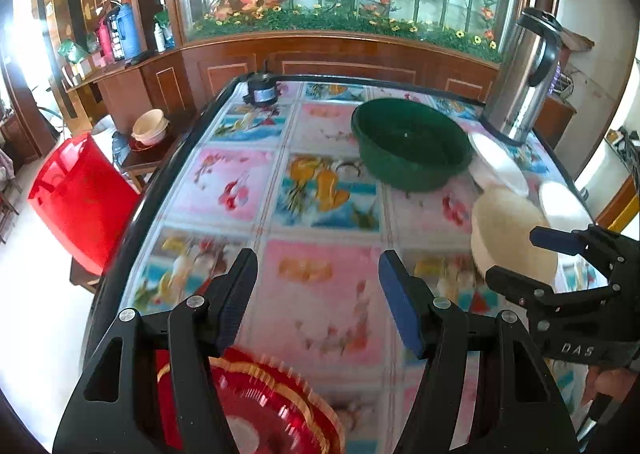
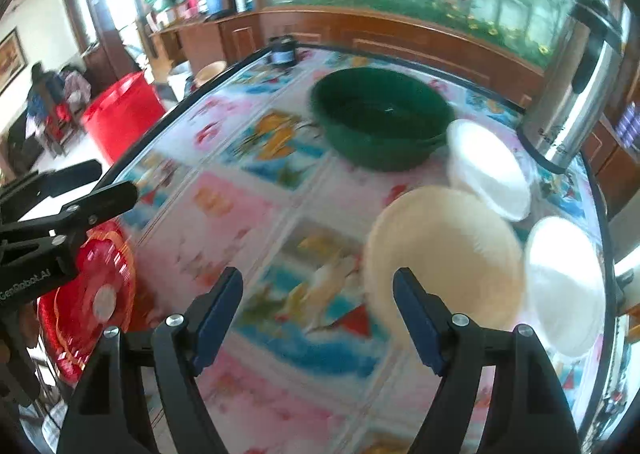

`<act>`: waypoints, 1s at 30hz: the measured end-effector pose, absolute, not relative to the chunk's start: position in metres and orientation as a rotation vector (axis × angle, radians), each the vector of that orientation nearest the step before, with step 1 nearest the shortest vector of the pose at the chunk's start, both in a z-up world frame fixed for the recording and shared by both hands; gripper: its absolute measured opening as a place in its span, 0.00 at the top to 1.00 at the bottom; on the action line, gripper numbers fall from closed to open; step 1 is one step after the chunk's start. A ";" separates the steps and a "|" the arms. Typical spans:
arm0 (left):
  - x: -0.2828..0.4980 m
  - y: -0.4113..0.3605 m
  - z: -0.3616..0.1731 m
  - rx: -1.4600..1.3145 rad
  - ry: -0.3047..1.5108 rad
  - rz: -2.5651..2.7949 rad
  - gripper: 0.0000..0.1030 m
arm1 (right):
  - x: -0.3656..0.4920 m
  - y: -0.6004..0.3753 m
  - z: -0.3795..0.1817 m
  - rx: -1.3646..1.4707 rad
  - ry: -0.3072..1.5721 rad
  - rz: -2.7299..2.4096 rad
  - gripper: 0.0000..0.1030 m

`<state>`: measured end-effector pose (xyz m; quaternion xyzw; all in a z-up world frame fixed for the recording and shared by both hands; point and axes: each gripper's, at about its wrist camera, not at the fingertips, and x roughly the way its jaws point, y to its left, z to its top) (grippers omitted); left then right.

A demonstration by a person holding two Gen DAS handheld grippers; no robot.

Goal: Organize plates and bowls
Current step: 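Move the right gripper to the green basin rim and close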

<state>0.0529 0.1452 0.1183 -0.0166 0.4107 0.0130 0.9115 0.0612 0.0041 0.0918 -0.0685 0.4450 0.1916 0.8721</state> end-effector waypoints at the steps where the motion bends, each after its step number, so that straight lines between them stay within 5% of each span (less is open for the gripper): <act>1: 0.063 0.143 0.119 -0.033 0.850 0.027 0.38 | 0.069 0.000 0.093 -0.134 0.932 0.397 0.24; 30: 0.230 0.098 0.075 -0.139 0.962 0.037 0.38 | 0.247 -0.029 0.081 -0.129 0.952 0.390 0.24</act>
